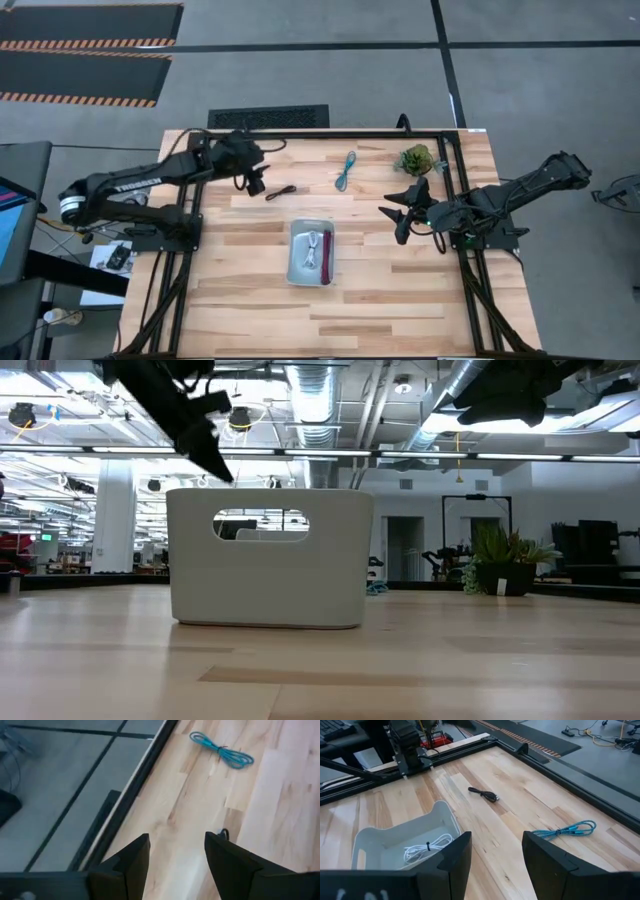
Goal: Pick and place USB-C Cables
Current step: Put the black charger cable into the gray bin
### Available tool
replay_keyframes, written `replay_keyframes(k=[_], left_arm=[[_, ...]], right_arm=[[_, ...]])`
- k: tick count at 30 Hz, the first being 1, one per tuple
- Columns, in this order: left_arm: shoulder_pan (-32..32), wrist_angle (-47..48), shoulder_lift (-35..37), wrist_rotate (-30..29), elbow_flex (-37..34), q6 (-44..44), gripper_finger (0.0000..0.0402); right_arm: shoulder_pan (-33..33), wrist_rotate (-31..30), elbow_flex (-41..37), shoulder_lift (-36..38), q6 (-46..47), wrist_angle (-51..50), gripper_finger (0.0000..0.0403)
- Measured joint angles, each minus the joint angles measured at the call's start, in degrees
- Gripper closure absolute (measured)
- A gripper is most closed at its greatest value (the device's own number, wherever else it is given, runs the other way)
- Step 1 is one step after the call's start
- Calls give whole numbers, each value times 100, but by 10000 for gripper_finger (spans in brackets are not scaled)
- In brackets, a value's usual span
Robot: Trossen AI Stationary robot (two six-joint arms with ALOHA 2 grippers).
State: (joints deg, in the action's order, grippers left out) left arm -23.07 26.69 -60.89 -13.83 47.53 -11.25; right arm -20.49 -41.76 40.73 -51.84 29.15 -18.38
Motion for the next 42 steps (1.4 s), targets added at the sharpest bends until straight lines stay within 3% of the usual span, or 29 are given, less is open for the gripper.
replay_keyframes(k=[5,14,18,24,35,42], left_arm=[[6,-543,-344,43,-451,395,223],[24,-714,-1398,224,-529,569,223],[24,-849,-1905,505,-529,423,223],[13,-1098,-2604,377,-531,360,223],[9,-1070,-2731,269,-531,350,225],[9,-1157,-2732,348,-649,589,257]], right_arm=[[2,-6,0,-1,-2,-3,205],[288,9,-4,-126,278,-127,205],[469,256,3,-272,281,-34,205],[654,636,-2,-579,296,-11,205],[940,1047,-2,-1059,251,156,205],[946,1056,-2,-1234,232,316,205]])
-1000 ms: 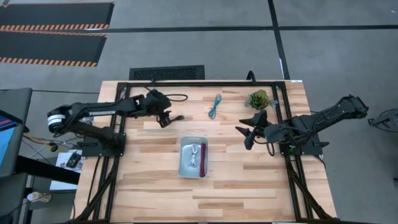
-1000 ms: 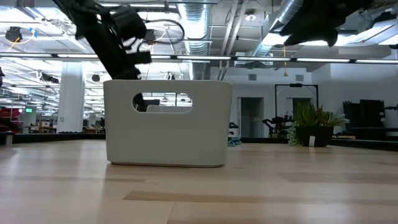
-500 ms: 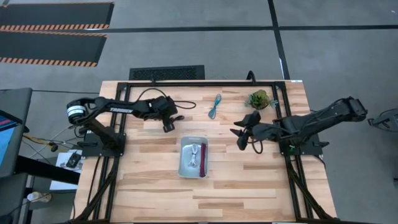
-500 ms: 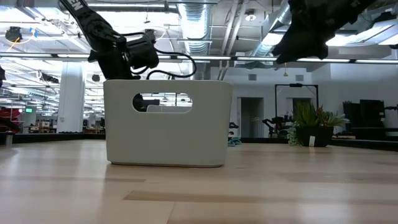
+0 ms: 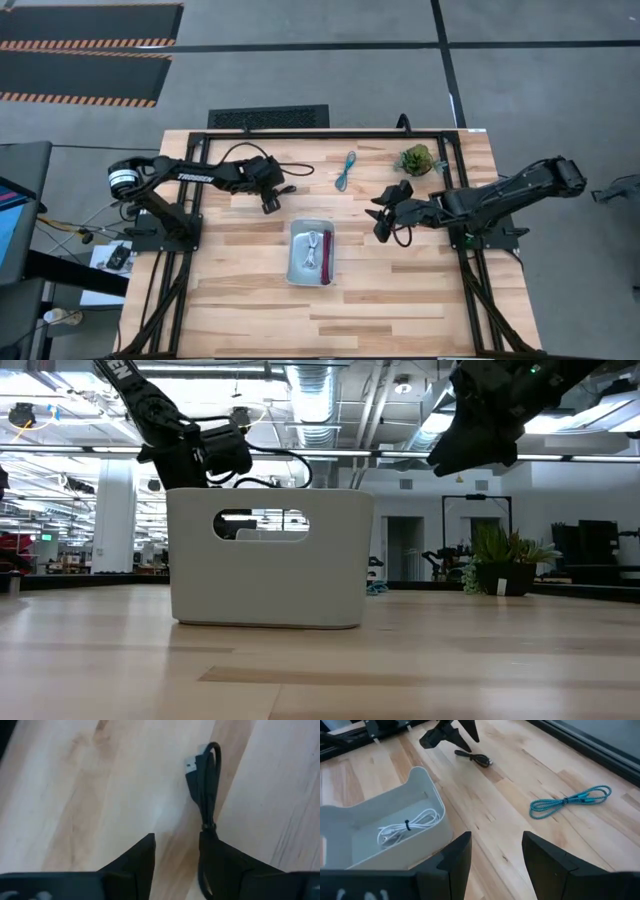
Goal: Pick and place USB-C Cables
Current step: Put the black charger cable into the gray bin
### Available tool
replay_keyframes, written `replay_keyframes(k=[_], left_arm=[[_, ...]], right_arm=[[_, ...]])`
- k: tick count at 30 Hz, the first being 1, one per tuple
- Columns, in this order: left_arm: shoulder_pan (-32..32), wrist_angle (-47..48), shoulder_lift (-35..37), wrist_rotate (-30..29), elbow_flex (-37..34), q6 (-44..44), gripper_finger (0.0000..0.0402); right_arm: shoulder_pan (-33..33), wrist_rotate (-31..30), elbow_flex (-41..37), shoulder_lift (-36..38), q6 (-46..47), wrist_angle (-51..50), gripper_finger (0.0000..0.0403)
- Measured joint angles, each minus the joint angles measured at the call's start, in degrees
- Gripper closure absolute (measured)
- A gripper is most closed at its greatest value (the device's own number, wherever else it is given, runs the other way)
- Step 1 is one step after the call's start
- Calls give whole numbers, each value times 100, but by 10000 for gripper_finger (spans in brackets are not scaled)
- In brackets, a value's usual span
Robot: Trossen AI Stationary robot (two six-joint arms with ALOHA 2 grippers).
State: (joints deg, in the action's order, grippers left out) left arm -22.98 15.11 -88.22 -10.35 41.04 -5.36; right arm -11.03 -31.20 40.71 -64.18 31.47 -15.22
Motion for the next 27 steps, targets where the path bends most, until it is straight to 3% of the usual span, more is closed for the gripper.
replay_keyframes(k=[7,19,23,27], left_arm=[[-4,-815,8,176,-473,206,298],[89,-2686,-311,1072,-492,855,370],[205,-2808,-661,1142,-208,846,390],[219,-2329,-528,1115,78,833,399]], right_arm=[[0,-2,0,-48,-1,239,205],[395,23,0,-253,-91,1375,205],[775,509,8,-686,-265,2010,205],[1149,1039,298,-1259,-347,2073,205]])
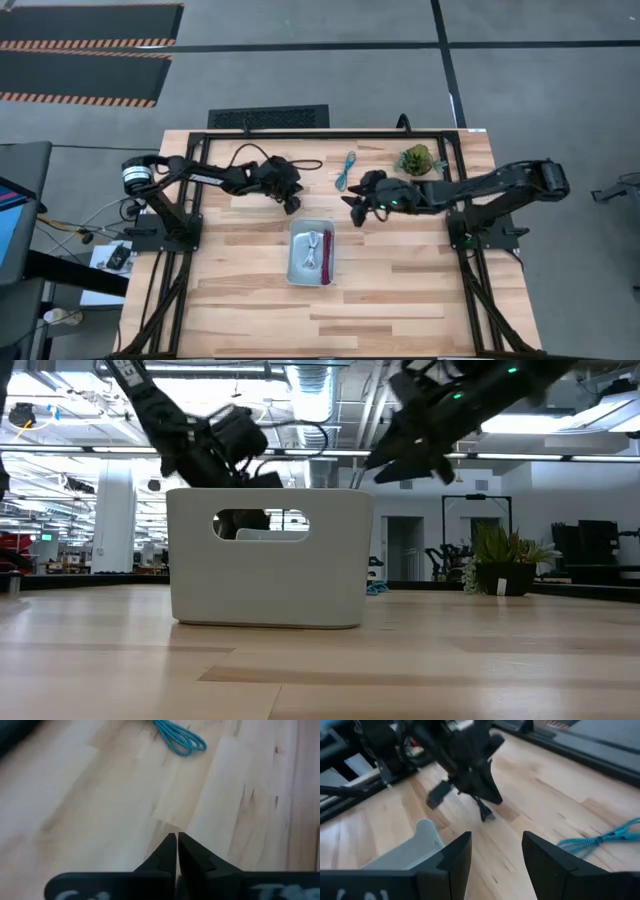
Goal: Pick and place USB-C Cables
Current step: Put the black charger cable into the gray bin
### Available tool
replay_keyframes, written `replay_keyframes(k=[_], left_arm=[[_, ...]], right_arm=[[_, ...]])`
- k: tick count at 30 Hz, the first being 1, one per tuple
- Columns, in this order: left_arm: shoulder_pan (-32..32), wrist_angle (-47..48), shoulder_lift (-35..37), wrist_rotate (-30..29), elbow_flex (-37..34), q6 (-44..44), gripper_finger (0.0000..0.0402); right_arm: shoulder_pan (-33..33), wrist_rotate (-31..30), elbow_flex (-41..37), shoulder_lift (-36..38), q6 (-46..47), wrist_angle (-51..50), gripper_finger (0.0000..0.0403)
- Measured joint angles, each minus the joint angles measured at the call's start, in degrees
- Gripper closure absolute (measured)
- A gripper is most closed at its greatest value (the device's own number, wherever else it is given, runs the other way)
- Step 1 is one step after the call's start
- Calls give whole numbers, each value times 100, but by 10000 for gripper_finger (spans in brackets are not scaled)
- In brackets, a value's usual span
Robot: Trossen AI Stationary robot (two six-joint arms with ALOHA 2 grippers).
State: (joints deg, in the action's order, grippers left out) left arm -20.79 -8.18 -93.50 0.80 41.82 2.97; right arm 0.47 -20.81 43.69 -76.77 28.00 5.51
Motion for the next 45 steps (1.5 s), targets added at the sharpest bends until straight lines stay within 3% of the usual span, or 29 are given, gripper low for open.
replay_keyframes(k=[6,14,21,26,32,38,45], left_arm=[[-107,1000,1127,-725,190,-160,401],[-61,2140,2979,-931,205,-26,401],[82,2929,3952,-1360,204,127,401],[176,3265,4336,-1680,201,95,384],[209,3442,4492,-1821,201,130,319],[209,3586,4470,-1870,161,132,260],[209,3558,4488,-2174,-145,136,235]], right_arm=[[320,168,728,-880,-510,28,205],[634,631,2156,-2340,-1190,15,205],[724,899,3316,-3455,-1379,-470,204],[681,896,3943,-4061,-1737,-988,182],[660,653,4696,-4700,-1716,-1723,136],[730,552,5414,-5229,-1511,-2385,130],[719,274,6317,-5961,-1331,-3220,130]])
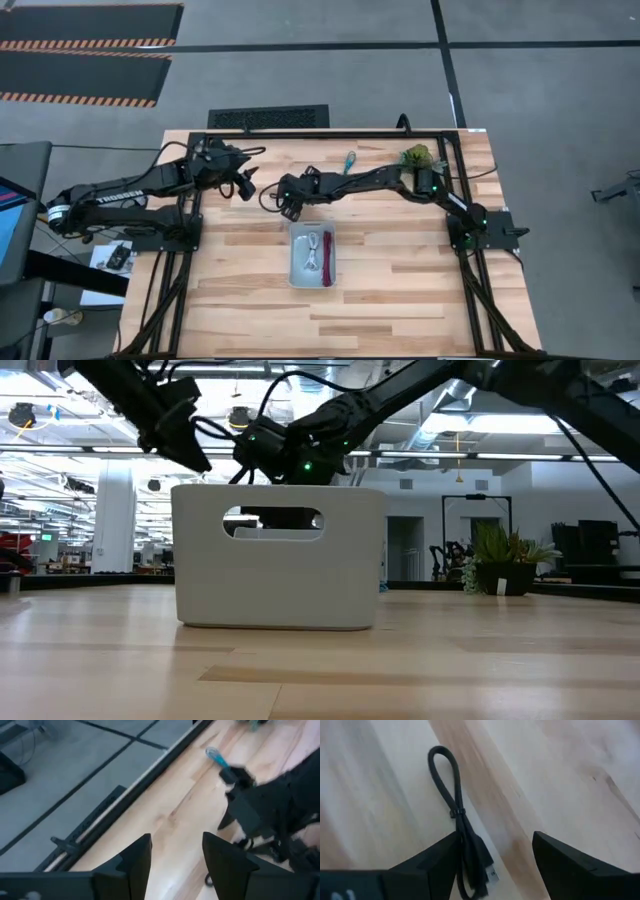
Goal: Pick and place USB-C Cables
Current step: Put the black charger cable into the gray bin
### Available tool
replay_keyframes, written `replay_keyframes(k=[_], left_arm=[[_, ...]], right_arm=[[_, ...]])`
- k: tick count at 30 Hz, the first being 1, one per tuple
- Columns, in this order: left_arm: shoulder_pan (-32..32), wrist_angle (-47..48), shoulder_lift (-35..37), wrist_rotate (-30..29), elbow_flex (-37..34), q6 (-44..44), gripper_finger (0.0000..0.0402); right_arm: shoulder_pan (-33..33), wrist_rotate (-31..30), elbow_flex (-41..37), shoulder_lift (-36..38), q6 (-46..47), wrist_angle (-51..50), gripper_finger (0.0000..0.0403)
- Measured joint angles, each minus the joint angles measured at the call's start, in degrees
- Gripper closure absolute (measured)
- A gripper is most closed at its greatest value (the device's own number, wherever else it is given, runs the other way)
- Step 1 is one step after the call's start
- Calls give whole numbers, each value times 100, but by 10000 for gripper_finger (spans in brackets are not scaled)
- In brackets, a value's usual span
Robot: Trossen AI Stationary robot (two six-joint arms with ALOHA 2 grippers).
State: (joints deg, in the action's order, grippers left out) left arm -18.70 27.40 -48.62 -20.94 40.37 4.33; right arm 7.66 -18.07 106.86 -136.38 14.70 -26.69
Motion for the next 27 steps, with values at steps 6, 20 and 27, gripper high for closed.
replay_keyframes(k=[6,20,27], left_arm=[[0,42,-4,-1,-240,47,235],[0,-37,-2,-6,-242,110,235],[0,-37,0,-5,-242,110,235]], right_arm=[[0,-30,455,-262,96,-517,129],[-6,168,450,-241,196,-933,262],[-7,163,452,-233,308,-952,362]])
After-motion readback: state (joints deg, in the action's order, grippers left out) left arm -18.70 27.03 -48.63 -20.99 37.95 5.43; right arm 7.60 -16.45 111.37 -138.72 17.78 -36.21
